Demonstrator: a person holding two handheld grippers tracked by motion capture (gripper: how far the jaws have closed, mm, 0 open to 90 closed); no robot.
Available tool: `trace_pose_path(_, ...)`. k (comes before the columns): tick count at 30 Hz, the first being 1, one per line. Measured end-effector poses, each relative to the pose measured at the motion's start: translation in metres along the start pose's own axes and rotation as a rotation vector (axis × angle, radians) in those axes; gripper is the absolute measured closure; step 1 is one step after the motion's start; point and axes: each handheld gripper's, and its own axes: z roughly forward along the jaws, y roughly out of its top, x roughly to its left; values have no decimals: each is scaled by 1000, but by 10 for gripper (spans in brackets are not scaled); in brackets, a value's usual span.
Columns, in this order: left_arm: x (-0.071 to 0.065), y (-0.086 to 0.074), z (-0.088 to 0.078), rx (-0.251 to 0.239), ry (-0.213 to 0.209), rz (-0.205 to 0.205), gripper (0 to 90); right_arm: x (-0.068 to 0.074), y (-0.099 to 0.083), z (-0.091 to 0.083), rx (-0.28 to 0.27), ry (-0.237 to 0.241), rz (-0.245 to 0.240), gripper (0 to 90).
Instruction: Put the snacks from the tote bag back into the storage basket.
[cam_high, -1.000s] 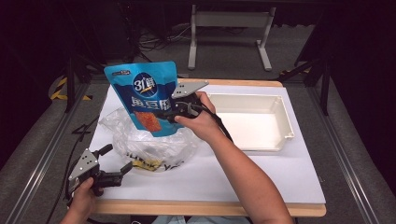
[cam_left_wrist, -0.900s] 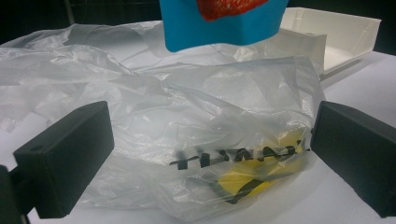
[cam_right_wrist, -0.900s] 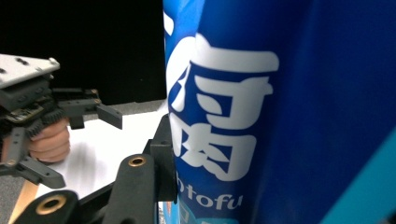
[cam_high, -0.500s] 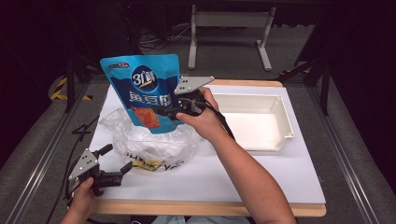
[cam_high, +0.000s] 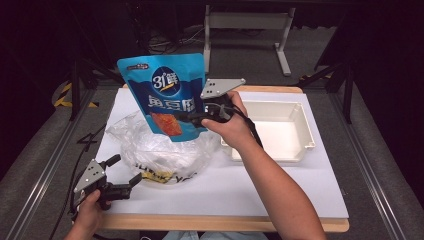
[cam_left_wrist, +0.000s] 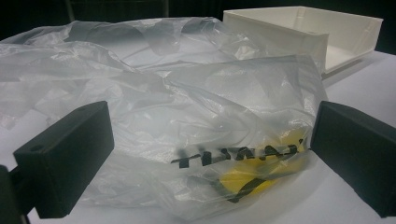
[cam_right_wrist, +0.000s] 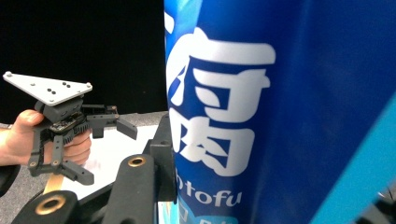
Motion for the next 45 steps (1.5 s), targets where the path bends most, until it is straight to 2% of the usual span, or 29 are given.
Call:
trace_pose_path(4, 0, 0, 0, 4, 2, 0, 2, -5, -4, -16, -2, -9, 8, 570)
trace_pose_path(11, 0, 0, 0, 4, 7, -1, 1, -13, -11, -48, 3, -60, 14, 571)
trace_pose_path(16, 0, 0, 0, 4, 8, -1, 1, -17, -13, -62, 1, -82, 17, 571)
trace_pose_path(23, 0, 0, 0, 11, 13, 1, 2, -25, -19, -99, -10, -139, 34, 570)
trace_pose_path(35, 0, 0, 1, 11, 12, 4, 2, -34, -29, -137, 7, -211, 59, 570)
trace_pose_path(45, 0, 0, 1, 24, 13, 6, 2, -42, -39, -162, 17, -269, 79, 570)
